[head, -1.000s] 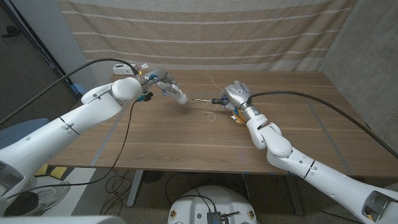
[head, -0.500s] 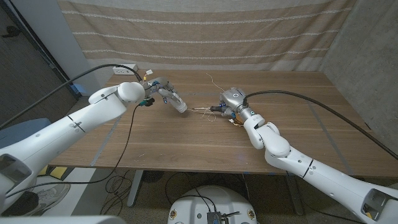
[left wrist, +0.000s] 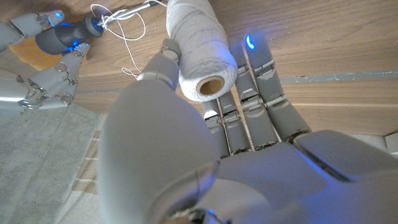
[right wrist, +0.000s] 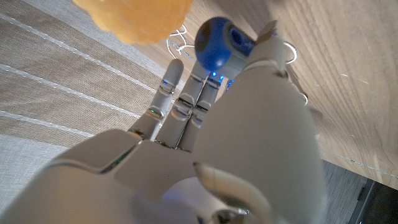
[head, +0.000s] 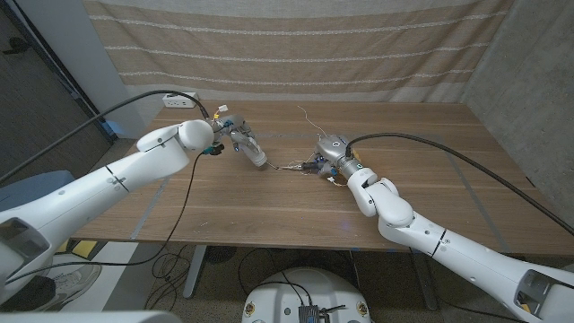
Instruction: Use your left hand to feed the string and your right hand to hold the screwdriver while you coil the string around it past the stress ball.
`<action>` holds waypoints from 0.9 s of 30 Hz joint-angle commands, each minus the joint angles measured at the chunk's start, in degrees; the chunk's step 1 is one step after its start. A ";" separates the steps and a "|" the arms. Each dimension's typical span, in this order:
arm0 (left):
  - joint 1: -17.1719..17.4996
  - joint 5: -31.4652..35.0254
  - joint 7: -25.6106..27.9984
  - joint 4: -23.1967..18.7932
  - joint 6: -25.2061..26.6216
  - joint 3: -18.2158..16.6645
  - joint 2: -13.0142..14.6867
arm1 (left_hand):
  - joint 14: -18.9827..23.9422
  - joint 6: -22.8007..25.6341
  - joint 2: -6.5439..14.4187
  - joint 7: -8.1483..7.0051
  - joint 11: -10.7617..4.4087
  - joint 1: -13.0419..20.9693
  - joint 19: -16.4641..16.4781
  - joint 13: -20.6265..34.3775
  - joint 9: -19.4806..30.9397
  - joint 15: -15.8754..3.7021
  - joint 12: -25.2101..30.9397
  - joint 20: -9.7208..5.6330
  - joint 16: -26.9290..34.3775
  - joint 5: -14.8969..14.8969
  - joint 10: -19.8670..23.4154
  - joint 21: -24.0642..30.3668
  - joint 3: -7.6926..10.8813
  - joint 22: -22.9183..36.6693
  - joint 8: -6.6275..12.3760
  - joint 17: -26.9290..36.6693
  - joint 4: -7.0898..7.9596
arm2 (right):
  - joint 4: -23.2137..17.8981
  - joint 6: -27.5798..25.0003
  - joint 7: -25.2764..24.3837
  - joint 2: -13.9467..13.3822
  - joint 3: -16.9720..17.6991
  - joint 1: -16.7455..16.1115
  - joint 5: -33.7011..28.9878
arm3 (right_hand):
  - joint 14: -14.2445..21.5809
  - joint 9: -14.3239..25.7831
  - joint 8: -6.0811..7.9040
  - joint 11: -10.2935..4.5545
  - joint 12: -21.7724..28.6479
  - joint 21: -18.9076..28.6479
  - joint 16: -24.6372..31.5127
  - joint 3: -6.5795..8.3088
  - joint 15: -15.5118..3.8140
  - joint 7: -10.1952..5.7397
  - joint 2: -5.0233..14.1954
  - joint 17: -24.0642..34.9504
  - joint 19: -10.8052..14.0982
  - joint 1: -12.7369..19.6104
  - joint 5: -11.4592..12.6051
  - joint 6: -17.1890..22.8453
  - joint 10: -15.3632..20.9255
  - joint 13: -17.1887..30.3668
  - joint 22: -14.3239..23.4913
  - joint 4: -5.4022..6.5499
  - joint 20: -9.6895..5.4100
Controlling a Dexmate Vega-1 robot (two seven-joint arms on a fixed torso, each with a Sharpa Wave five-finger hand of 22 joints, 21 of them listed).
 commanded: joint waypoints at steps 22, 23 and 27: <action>3.84 11.89 2.64 -4.27 -2.42 -1.70 0.79 | -38.05 -36.51 5.98 -7.79 -0.01 -11.76 -32.57 -9.80 -6.78 0.52 -8.62 10.65 -6.62 1.82 -30.18 -16.96 -9.89 0.06 -4.70 -11.50 6.18 | -0.88 -3.57 -0.32 -0.53 0.85 -0.55 0.16 | -39.64 -0.98 -0.61 -2.06 -0.38 -16.00 -2.97 -7.36 0.31 -5.56 1.29 -16.83 -12.43 -11.16 1.91 -42.73 -42.75 -7.62 0.49 7.12 0.34; 4.71 11.12 3.73 -4.30 -3.39 -2.72 0.86 | -39.80 -38.27 6.15 -8.22 0.10 -12.48 -34.04 -10.60 -7.05 1.11 -8.63 11.71 -6.65 1.87 -31.85 -18.02 -10.35 0.05 -4.65 -11.96 6.43 | -1.00 -3.38 -0.89 -0.64 1.22 -0.72 0.73 | -40.11 -0.99 -0.51 -1.74 -0.27 -16.33 -2.91 -7.47 0.69 -5.45 1.24 -16.98 -12.73 -12.04 1.88 -43.23 -43.05 -7.71 0.49 7.32 1.01; 8.52 6.80 8.18 -3.92 -7.88 -7.22 0.74 | -45.63 -42.98 6.67 -9.17 -0.31 -17.88 -38.60 -13.27 -7.65 2.64 -8.45 11.70 -6.71 1.44 -36.47 -21.71 -12.79 0.03 -4.56 -13.38 8.88 | -1.30 -1.52 -4.51 -1.05 3.29 -1.71 4.68 | -40.74 -1.01 -0.07 -0.23 0.22 -17.08 -2.50 -7.89 2.48 -4.01 1.59 -17.57 -12.39 -16.36 1.86 -43.90 -43.20 -8.06 0.44 8.58 3.66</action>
